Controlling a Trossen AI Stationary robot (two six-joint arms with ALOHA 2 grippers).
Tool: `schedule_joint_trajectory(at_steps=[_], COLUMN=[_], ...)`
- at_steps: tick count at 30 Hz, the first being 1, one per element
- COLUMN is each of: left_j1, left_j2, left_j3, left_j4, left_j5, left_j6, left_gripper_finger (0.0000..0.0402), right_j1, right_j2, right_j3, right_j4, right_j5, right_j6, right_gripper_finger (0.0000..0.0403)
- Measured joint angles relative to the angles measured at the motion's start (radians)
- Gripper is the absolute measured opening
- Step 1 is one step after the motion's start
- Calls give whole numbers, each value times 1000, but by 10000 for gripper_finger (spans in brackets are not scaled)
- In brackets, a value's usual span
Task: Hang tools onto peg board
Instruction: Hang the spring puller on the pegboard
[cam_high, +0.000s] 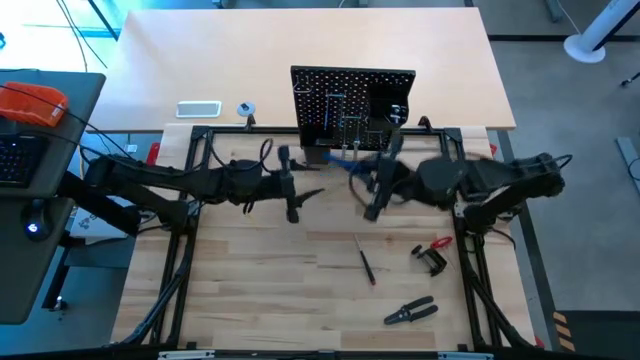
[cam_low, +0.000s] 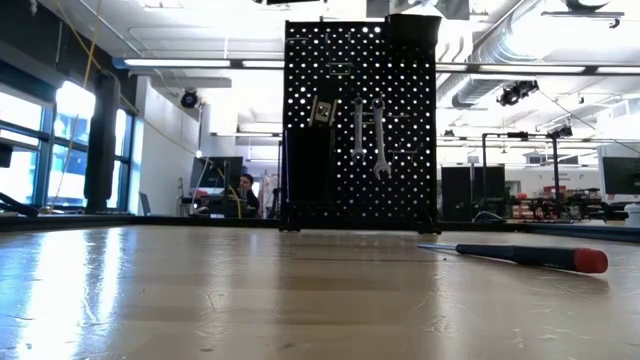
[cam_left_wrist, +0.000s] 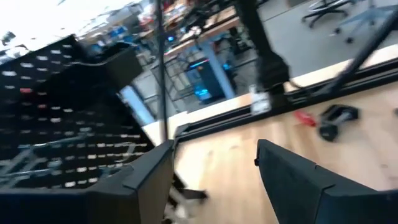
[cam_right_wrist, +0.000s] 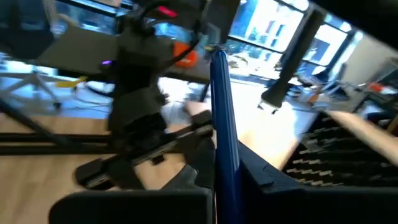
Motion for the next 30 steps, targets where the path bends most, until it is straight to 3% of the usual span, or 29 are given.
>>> schedule_joint_trajectory(at_steps=[8, 15, 21, 30], left_j1=[102, 161, 160, 121], left_j2=[-19, -18, -11, -11], left_j3=[0, -42, -191, -410], left_j4=[-64, -171, -23, 211], left_j5=[-11, 184, 287, 291], left_j6=[-13, -102, -194, -345], left_gripper_finger=[223, 223, 223, 223], right_j1=[-205, -414, -535, -677], right_j2=[2, 4, 47, 181], right_j3=[153, 193, 193, 315], right_j4=[-77, -84, 3, 45], right_j5=[-239, -497, -690, -834], right_j6=[-88, -86, -64, -67], right_gripper_finger=[12, 12, 12, 12])
